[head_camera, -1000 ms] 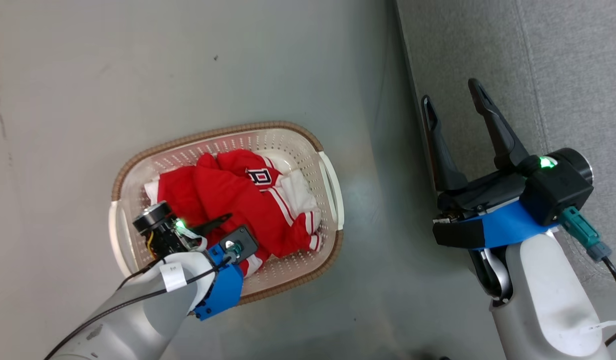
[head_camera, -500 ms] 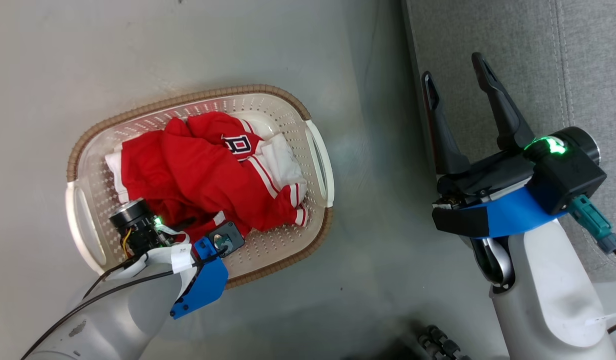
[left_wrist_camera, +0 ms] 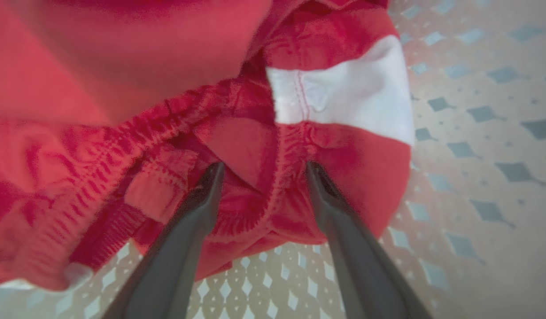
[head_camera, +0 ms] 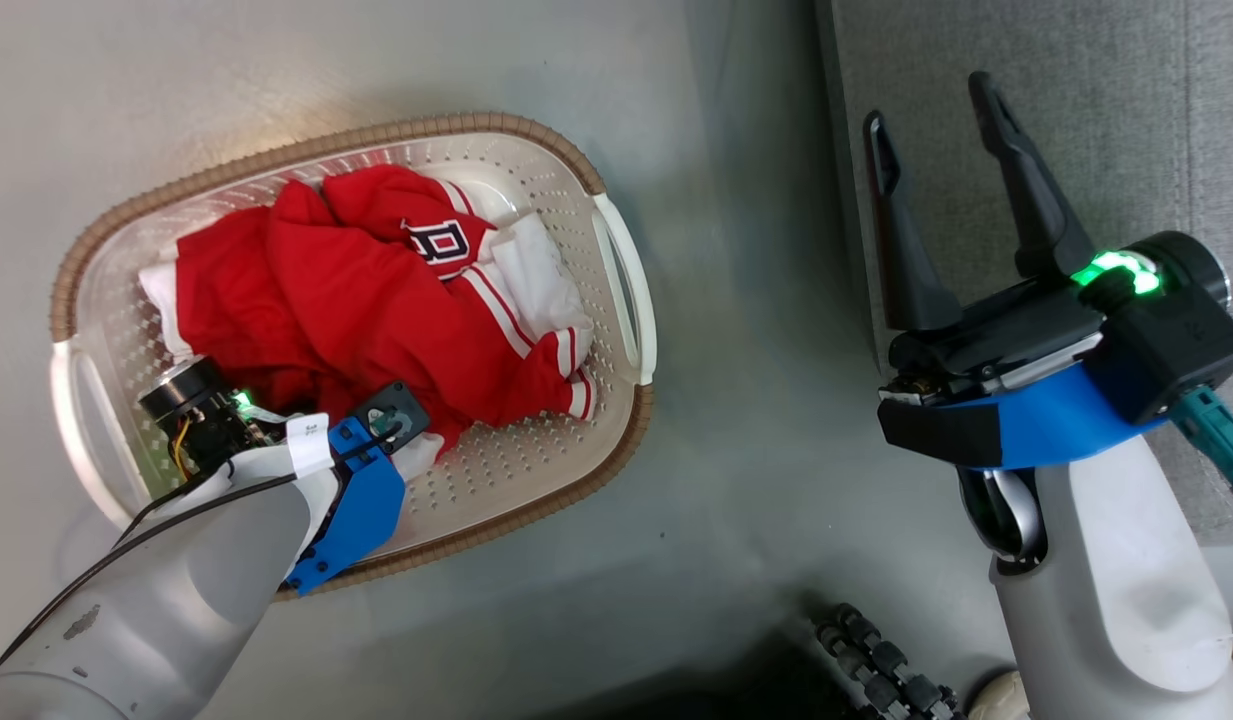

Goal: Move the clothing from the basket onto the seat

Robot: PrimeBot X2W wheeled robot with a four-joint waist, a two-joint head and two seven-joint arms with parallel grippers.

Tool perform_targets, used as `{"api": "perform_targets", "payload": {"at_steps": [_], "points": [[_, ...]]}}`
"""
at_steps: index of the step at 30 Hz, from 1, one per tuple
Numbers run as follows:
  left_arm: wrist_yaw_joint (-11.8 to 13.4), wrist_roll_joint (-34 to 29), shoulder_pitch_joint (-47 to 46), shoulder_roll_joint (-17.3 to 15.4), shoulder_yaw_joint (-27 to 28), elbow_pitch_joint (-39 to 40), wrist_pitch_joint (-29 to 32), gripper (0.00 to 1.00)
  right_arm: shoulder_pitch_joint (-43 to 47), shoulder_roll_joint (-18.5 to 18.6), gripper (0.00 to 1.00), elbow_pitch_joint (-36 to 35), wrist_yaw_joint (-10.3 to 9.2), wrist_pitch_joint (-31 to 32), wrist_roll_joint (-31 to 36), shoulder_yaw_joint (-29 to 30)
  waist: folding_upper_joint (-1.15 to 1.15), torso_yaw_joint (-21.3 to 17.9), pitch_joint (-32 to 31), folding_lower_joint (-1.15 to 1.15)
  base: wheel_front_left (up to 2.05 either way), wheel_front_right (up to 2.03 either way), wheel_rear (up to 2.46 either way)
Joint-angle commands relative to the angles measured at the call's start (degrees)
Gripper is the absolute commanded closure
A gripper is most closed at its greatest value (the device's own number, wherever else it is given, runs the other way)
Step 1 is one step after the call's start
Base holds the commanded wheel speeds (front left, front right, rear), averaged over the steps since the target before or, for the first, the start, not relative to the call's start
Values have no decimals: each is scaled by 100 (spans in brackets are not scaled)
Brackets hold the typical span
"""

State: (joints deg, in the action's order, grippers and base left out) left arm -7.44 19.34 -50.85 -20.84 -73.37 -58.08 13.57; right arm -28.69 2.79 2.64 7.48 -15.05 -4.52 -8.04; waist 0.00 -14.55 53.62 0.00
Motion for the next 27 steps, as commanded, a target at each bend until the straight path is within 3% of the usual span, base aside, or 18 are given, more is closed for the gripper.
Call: {"api": "perform_targets", "payload": {"at_steps": [1, 9, 10, 11, 27], "points": [[-1, 49, -95, -37, -13, 19, 70, 0, -104, 18, 0, -55, 3, -21, 18, 23, 0, -30, 90, 0, 0, 0, 0], [-1, 260, -116, -43, -14, 207, 415, 0, -134, 18, 0, -206, 3, -21, 0, 67, 0, -18, 276, 0, 0, 0, 0], [-1, 276, -95, -35, -13, 238, 437, 15, -146, 18, 0, -209, 3, -21, -5, 57, 0, -20, 277, 0, 0, 0, 0], [-2, 219, -83, -37, -14, 284, 424, 100, -161, 18, 0, -218, 3, -20, -16, 42, 0, -24, 275, 0, 0, 0, 0], [-1, 330, 103, 106, -14, 404, -240, 100, -64, 18, 0, -52, 3, -21, -78, 97, 0, 138, -406, 0, 0, 0, 0]]}}
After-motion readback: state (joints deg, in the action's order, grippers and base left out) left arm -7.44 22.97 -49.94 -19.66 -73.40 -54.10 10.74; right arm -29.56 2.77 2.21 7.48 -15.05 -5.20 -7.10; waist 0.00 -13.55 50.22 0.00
